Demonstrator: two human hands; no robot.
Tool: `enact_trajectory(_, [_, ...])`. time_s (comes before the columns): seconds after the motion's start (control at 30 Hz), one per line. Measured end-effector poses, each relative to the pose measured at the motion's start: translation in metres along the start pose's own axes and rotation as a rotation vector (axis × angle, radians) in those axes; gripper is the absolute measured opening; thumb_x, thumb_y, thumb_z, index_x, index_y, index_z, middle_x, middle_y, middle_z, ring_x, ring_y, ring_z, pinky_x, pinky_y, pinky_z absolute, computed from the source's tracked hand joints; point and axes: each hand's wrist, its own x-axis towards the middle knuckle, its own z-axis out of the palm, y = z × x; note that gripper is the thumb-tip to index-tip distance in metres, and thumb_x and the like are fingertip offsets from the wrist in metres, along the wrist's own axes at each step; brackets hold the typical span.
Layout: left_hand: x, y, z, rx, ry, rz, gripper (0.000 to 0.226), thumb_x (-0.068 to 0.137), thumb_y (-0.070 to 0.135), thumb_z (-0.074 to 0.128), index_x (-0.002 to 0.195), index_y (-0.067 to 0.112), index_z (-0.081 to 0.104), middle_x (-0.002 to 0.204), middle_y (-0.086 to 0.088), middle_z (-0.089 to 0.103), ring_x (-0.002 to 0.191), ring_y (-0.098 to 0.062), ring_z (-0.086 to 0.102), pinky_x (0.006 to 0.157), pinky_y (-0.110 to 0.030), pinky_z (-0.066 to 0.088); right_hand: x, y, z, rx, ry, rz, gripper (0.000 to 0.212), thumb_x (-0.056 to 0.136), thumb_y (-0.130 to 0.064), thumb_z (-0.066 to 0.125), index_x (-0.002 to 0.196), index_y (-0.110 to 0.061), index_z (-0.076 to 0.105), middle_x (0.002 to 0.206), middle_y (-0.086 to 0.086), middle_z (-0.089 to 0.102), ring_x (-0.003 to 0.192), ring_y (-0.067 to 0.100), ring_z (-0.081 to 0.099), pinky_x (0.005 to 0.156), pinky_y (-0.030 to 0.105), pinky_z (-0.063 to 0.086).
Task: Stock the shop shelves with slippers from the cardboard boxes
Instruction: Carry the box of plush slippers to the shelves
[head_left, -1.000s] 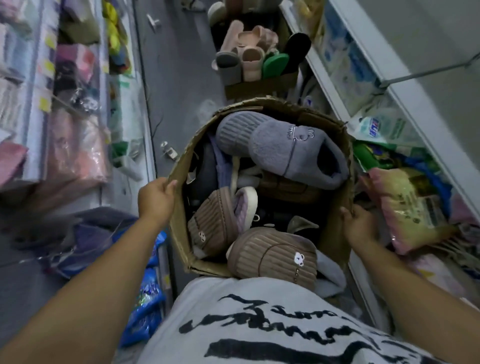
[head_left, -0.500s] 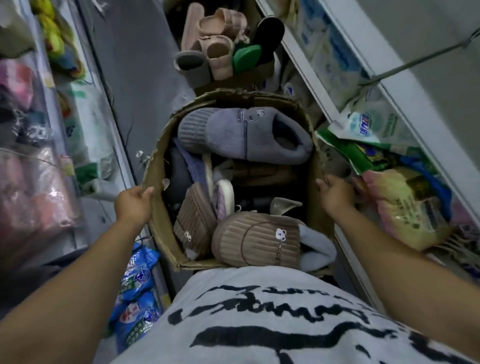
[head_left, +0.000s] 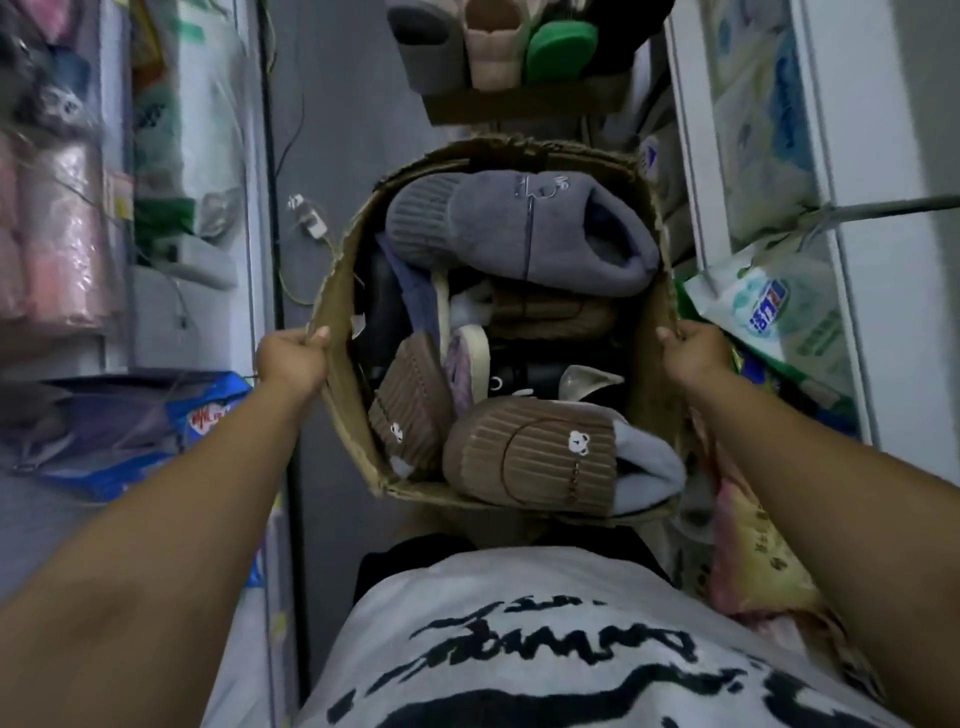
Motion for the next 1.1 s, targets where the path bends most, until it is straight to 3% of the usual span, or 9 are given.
enact_trajectory(0.1, [0.005, -0.007, 0.027, 0.027, -0.001, -0.024, 0.015, 0.097, 0.028, 0.067, 0.093, 0.013, 0.069, 0.089, -0.007, 0.064, 0.084, -0.016, 0.057, 0.081, -0.031, 0.049, 0.025, 0.011, 0.006, -0.035, -0.018, 0.012, 0.026, 0.101, -0.021, 0.059, 0.087, 0.000, 0.064, 0.097, 0.024, 0.061, 0.097, 0.029, 0.057, 0.080, 0.031, 0.035])
enact_trajectory(0.23, [0.015, -0.024, 0.064, 0.006, -0.054, -0.105, 0.019, 0.098, 0.021, 0.066, 0.088, 0.005, 0.070, 0.088, -0.007, 0.062, 0.083, -0.016, 0.052, 0.073, -0.030, 0.042, 0.050, 0.030, 0.028, -0.031, -0.061, 0.060, 0.027, 0.100, -0.020, 0.061, 0.109, 0.004, 0.070, 0.115, 0.022, 0.068, 0.107, 0.027, 0.060, 0.088, 0.032, 0.043])
enact_trajectory(0.3, [0.018, -0.036, 0.076, -0.012, -0.077, -0.168, 0.021, 0.098, 0.019, 0.065, 0.079, 0.011, 0.067, 0.087, -0.009, 0.062, 0.080, -0.019, 0.053, 0.070, -0.032, 0.043, 0.055, 0.043, 0.039, -0.016, -0.078, 0.056, 0.026, 0.100, -0.017, 0.061, 0.075, -0.010, 0.062, 0.081, 0.015, 0.061, 0.089, 0.025, 0.055, 0.080, 0.032, 0.040])
enact_trajectory(0.37, [0.017, -0.043, 0.081, 0.001, -0.075, -0.203, 0.027, 0.098, 0.021, 0.065, 0.072, 0.016, 0.061, 0.085, -0.010, 0.061, 0.078, -0.020, 0.054, 0.068, -0.034, 0.045, 0.056, 0.053, 0.044, -0.022, -0.060, 0.032, 0.038, 0.099, -0.015, 0.060, 0.064, -0.013, 0.046, 0.067, 0.007, 0.047, 0.079, 0.021, 0.044, 0.074, 0.031, 0.035])
enact_trajectory(0.67, [0.012, -0.008, 0.082, -0.127, -0.104, -0.145, 0.020, 0.102, 0.024, 0.060, 0.086, 0.014, 0.069, 0.095, -0.012, 0.069, 0.084, -0.024, 0.061, 0.074, -0.038, 0.053, 0.059, 0.041, 0.025, 0.060, 0.018, -0.037, 0.017, 0.099, -0.015, 0.058, 0.086, -0.006, 0.062, 0.082, 0.009, 0.053, 0.084, 0.015, 0.044, 0.072, 0.029, 0.035])
enact_trajectory(0.77, [0.012, 0.007, 0.094, -0.157, -0.141, -0.145, 0.024, 0.105, 0.021, 0.055, 0.112, 0.003, 0.069, 0.106, -0.011, 0.067, 0.095, -0.025, 0.062, 0.083, -0.037, 0.052, 0.068, 0.045, 0.018, 0.014, 0.007, -0.018, 0.020, 0.100, -0.012, 0.056, 0.084, -0.001, 0.058, 0.081, 0.013, 0.051, 0.080, 0.021, 0.046, 0.071, 0.029, 0.034])
enact_trajectory(0.83, [0.008, 0.014, 0.103, -0.100, -0.162, -0.138, 0.029, 0.106, 0.021, 0.053, 0.127, 0.004, 0.064, 0.113, -0.010, 0.066, 0.105, -0.026, 0.062, 0.097, -0.041, 0.052, 0.070, 0.044, 0.014, 0.021, -0.043, -0.016, 0.015, 0.100, -0.009, 0.055, 0.103, 0.002, 0.066, 0.093, 0.013, 0.062, 0.089, 0.026, 0.057, 0.077, 0.028, 0.038])
enact_trajectory(0.93, [-0.001, 0.021, 0.108, -0.012, -0.202, -0.083, 0.031, 0.105, 0.021, 0.056, 0.128, 0.003, 0.061, 0.118, -0.015, 0.066, 0.104, -0.026, 0.060, 0.097, -0.041, 0.050, 0.061, 0.033, 0.010, 0.073, -0.124, -0.015, 0.028, 0.101, -0.008, 0.057, 0.128, -0.003, 0.063, 0.113, 0.008, 0.065, 0.100, 0.019, 0.056, 0.083, 0.023, 0.039])
enact_trajectory(1.1, [-0.015, 0.022, 0.084, 0.067, -0.288, -0.039, 0.043, 0.099, 0.030, 0.064, 0.134, 0.005, 0.057, 0.129, -0.016, 0.064, 0.120, -0.032, 0.061, 0.106, -0.048, 0.049, 0.045, 0.030, 0.006, 0.008, -0.118, -0.071, 0.038, 0.097, -0.009, 0.063, 0.133, -0.001, 0.059, 0.128, 0.018, 0.066, 0.116, 0.033, 0.062, 0.091, 0.029, 0.042])
